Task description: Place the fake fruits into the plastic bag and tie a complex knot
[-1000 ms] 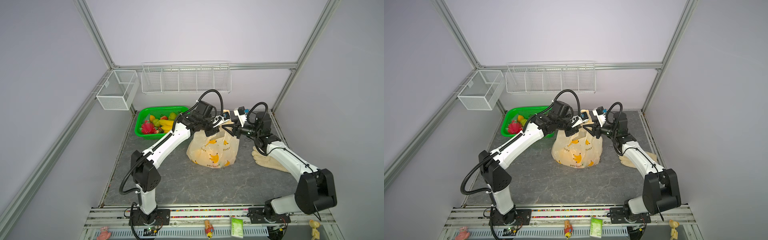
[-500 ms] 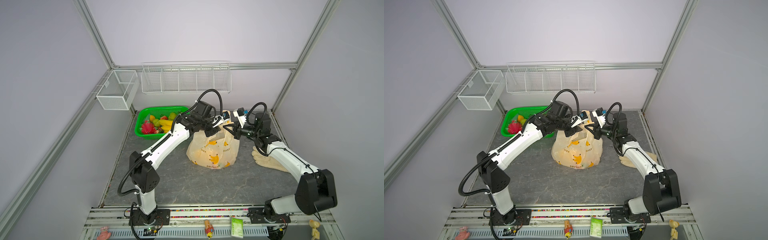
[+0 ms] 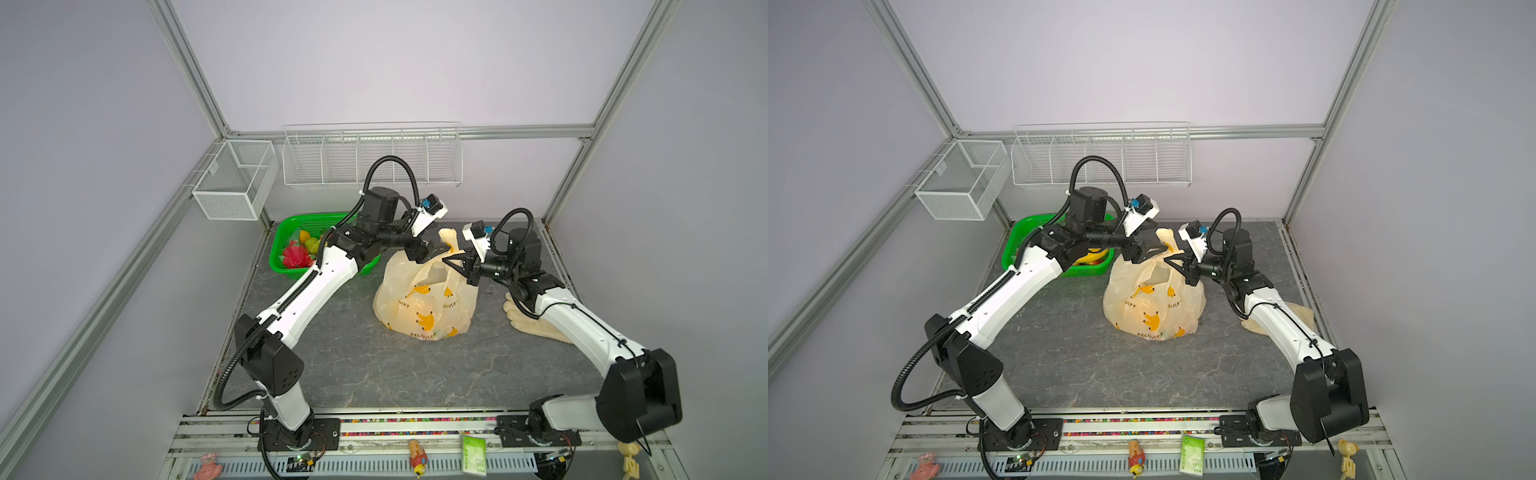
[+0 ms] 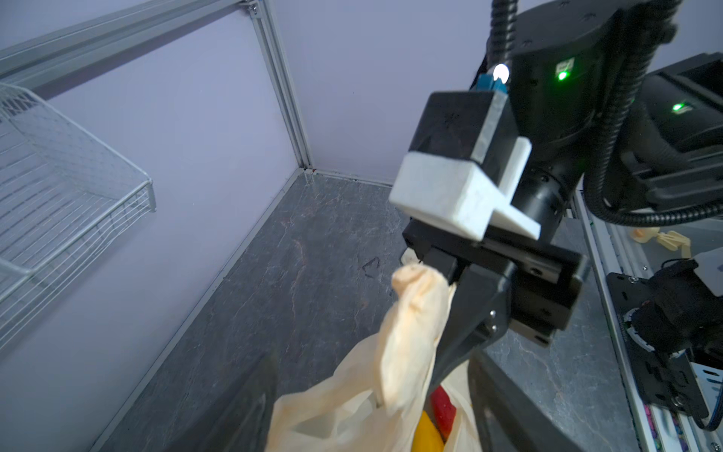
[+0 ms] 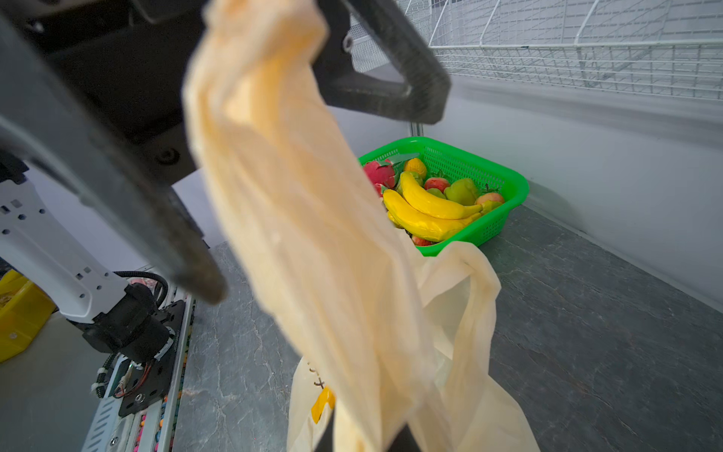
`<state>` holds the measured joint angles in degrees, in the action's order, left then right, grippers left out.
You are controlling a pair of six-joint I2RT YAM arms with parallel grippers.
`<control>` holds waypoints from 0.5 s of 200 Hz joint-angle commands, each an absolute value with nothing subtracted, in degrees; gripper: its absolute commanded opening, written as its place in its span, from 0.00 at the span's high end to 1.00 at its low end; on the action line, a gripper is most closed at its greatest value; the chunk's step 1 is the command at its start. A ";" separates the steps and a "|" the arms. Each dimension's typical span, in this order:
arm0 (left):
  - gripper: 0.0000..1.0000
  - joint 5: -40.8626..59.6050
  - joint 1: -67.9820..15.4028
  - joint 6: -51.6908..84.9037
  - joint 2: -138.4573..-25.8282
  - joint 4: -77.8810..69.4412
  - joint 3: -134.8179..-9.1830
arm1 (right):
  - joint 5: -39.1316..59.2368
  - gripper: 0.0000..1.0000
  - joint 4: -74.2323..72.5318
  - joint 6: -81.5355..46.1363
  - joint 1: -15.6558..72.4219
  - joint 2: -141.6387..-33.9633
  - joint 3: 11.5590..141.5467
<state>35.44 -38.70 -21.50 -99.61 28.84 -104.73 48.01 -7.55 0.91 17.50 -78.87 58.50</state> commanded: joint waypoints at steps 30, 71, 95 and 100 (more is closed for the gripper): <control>0.51 39.76 -40.17 -20.19 -103.16 28.92 -109.61 | 48.53 0.93 -3.79 3.53 18.77 -79.98 59.84; 0.96 38.20 -40.00 -21.49 -102.61 29.59 -108.89 | 43.56 0.88 -0.17 2.84 18.52 -80.69 61.45; 1.00 36.65 -39.35 -20.47 -100.48 25.70 -104.98 | 43.28 0.84 -0.91 1.01 18.40 -80.81 61.11; 1.00 36.65 -39.17 -20.06 -100.10 25.04 -104.30 | 43.31 0.83 -1.22 0.71 18.46 -80.80 61.01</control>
<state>37.54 -39.97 -21.04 -102.45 28.03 -107.13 44.40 -2.09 1.63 18.48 -80.01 60.18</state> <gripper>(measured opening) 0.047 0.157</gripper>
